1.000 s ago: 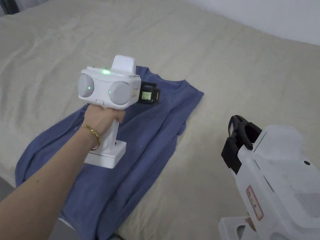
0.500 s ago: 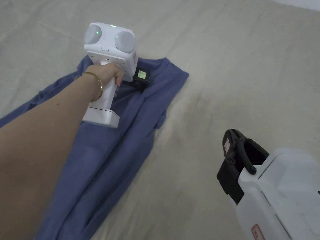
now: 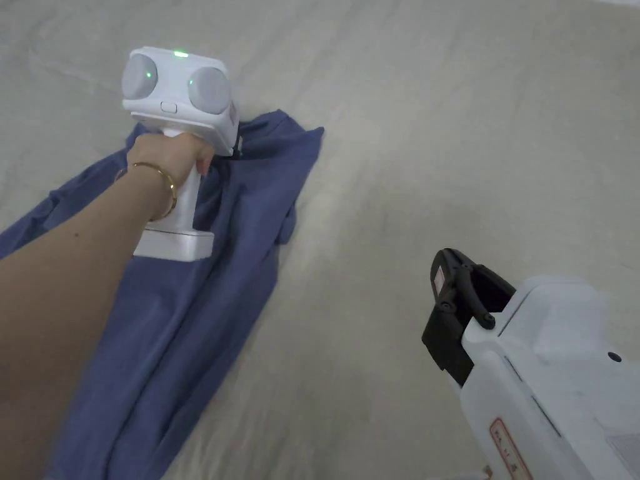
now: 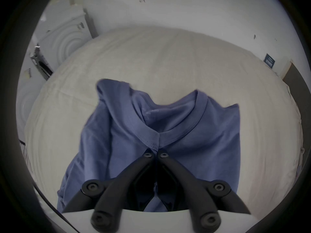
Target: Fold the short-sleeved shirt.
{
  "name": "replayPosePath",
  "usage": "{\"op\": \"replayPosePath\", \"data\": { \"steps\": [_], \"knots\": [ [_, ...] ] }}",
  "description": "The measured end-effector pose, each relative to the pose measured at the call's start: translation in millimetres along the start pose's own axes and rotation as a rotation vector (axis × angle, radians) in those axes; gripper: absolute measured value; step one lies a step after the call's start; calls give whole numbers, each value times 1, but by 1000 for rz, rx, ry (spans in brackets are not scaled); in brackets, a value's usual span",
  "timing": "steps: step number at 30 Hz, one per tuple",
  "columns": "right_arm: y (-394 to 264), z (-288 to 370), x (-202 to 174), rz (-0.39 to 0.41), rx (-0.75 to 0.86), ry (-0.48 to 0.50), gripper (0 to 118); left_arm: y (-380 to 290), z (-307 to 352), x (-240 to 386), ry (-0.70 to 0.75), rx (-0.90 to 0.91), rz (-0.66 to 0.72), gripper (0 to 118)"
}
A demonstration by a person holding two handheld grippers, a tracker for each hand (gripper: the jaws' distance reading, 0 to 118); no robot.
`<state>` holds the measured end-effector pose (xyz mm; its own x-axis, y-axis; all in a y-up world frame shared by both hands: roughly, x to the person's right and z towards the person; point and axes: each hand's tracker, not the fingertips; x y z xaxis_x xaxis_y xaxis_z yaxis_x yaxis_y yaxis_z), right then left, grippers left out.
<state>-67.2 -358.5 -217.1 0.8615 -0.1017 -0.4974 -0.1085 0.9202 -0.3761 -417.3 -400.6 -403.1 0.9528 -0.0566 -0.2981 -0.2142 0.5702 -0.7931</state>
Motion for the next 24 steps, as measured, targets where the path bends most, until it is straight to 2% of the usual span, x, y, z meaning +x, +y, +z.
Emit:
{"op": "replayPosePath", "data": {
  "steps": [4,9,13,18,24],
  "knots": [
    [9,34,2,-4,35,-34,0,-13,50,-2,7,158,-14,0],
    [16,88,2,-8,89,-77,0,-28,125,-17,-65,312,123,0],
    [16,135,1,0,135,-120,0,-31,191,-23,-76,408,118,0],
    [9,181,-1,-15,177,-149,0,-27,274,-38,-134,528,207,0],
    [3,227,4,-42,233,-190,0,-27,378,-28,-158,715,125,0]
  ]
}}
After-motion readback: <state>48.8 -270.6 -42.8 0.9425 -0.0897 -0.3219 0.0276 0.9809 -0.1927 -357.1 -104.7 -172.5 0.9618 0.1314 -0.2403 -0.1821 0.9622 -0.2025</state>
